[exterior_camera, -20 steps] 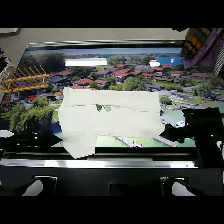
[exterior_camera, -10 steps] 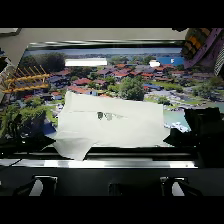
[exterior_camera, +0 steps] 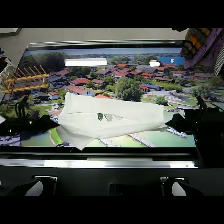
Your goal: Fold the clothes and pants, and hang the long-sleeved shirts on hangers.
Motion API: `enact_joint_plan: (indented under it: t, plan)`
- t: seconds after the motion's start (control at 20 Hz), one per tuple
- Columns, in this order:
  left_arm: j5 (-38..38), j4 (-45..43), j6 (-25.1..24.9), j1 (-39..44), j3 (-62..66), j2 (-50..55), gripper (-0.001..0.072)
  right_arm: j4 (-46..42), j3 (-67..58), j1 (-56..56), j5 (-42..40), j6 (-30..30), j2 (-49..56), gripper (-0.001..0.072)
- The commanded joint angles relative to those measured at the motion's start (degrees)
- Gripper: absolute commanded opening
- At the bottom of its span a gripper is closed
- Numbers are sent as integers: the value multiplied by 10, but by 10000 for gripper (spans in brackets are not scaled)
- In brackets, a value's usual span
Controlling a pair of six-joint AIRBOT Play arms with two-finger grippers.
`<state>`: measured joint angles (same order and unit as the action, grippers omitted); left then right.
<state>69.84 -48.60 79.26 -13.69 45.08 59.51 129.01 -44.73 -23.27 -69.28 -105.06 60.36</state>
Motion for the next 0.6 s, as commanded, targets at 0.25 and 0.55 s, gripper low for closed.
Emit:
enact_joint_plan:
  t: [0.25,0.55]
  plan:
    - [-23,2,25,53,299,280,16,22,-93,37,91,-56,158,33]
    - [-19,4,51,70,432,396,16,-45,-195,114,153,19,245,33]
